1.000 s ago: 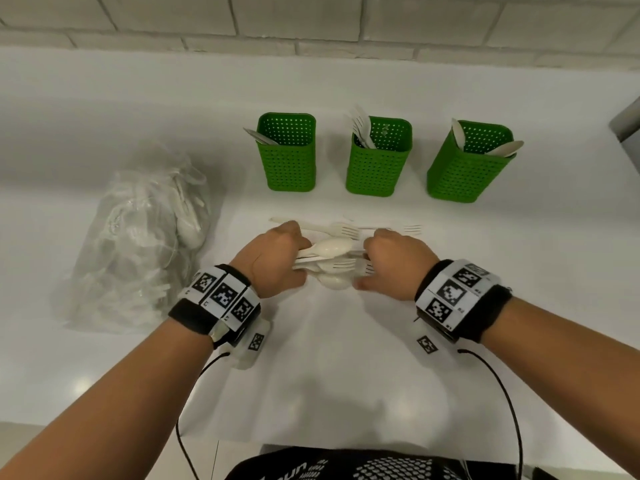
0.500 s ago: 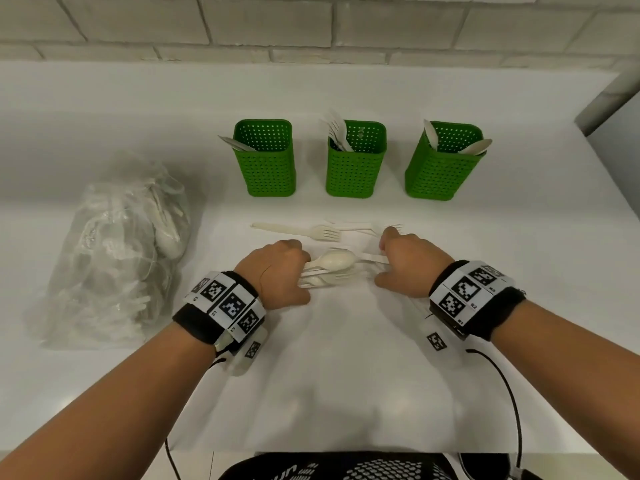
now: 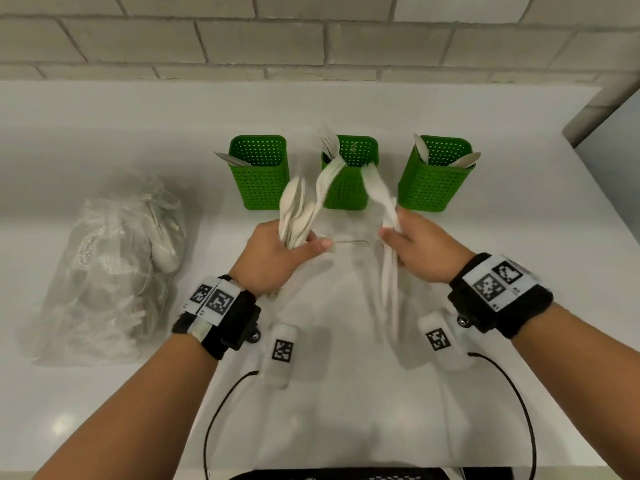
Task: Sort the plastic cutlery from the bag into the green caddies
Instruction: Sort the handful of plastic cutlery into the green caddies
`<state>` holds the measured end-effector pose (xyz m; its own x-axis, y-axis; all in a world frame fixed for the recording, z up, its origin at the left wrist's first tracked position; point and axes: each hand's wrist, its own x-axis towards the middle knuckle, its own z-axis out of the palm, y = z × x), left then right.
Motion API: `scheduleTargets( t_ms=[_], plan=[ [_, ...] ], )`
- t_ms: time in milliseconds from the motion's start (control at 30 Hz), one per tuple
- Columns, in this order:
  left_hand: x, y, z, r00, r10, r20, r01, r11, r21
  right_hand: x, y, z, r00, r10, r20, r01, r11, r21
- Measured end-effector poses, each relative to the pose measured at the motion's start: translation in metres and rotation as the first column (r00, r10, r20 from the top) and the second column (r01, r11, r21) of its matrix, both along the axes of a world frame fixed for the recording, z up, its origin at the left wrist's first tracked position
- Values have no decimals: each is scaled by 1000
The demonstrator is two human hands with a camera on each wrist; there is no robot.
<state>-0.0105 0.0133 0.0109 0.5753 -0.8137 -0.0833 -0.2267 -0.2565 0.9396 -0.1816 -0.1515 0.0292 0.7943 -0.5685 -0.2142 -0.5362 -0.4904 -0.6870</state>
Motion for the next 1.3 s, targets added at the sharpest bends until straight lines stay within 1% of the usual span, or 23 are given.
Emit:
scheduleTargets(
  t_ms=[33, 100, 167, 233, 367, 433, 500, 567, 600, 633, 700, 733, 767, 800, 833, 900, 967, 1000, 1033, 1100, 1200, 1267, 1300],
  plan=[
    [-8, -4, 2, 997, 5, -74, -7, 999, -38, 4, 2, 7, 994, -50, 99, 44, 997, 64],
    [-23, -12, 5, 981, -57, -186, 41, 995, -89, 15, 11, 17, 961, -120, 247, 81, 983, 163],
    [-35, -21, 7, 947, -174, -269, 139, 980, -145, 24, 22, 21, 942, -110, 317, 57, 984, 171],
    [-41, -27, 7, 932, -220, -289, 173, 969, -178, 30, 30, 19, 933, -87, 350, 24, 984, 178],
    [-35, -29, 0, 953, -172, -250, 136, 978, -156, 29, 35, 11, 909, -145, 391, 28, 957, 290],
    [-30, -28, -5, 959, -150, -242, 115, 982, -152, 27, 37, 9, 899, -162, 408, 63, 968, 244],
    [-27, -26, -7, 960, -113, -256, 81, 988, -131, 23, 35, 9, 903, -156, 400, 118, 986, 117],
    [-23, -24, -7, 974, -21, -227, -5, 993, -117, 19, 30, 10, 928, -121, 351, 135, 991, -14],
    [-21, -23, -8, 971, 20, -238, -54, 989, -140, 18, 28, 9, 948, -88, 306, 105, 994, -40],
    [-20, -22, -7, 960, 29, -278, -87, 977, -197, 17, 28, 7, 967, -37, 253, 50, 998, -47],
    [-19, -20, -8, 953, -31, -303, -60, 956, -286, 19, 34, -2, 984, 105, 147, -97, 993, -61],
    [-20, -20, -7, 961, -55, -270, -25, 958, -286, 21, 39, -8, 980, 165, 109, -158, 985, -74],
    [-21, -20, -8, 968, -68, -240, -3, 959, -285, 25, 44, -11, 974, 213, 83, -205, 974, -92],
    [-21, -20, -8, 967, -70, -243, -3, 958, -288, 29, 50, -14, 967, 247, 67, -239, 965, -108],
    [-21, -19, -8, 959, -70, -275, -18, 952, -304, 34, 54, -16, 962, 268, 58, -260, 958, -118],
    [-19, -17, -7, 955, -36, -293, -62, 946, -317, 44, 60, -13, 958, 279, 73, -270, 956, -114],
    [-19, -15, -2, 972, 12, -234, -72, 966, -250, 50, 62, -6, 954, 279, 111, -269, 958, -101],
    [-20, -13, 2, 981, 47, -188, -84, 978, -190, 52, 63, -4, 955, 274, 111, -265, 960, -94],
    [-21, -12, 6, 979, 84, -187, -116, 978, -171, 53, 65, -1, 958, 272, 90, -264, 960, -93],
    [-15, -9, 4, 965, 118, -232, -174, 956, -237, 55, 70, 1, 957, 286, 50, -279, 954, -111],
    [-8, -1, 0, 964, 194, -180, -236, 938, -252, 55, 80, -1, 947, 306, 101, -291, 947, -138],
    [-1, 4, 3, 961, 236, -145, -263, 941, -212, 54, 77, -4, 940, 320, 117, -305, 944, -129],
    [2, 8, 6, 962, 249, -116, -266, 948, -173, 54, 72, -5, 943, 326, 66, -315, 939, -135]
  ],
)
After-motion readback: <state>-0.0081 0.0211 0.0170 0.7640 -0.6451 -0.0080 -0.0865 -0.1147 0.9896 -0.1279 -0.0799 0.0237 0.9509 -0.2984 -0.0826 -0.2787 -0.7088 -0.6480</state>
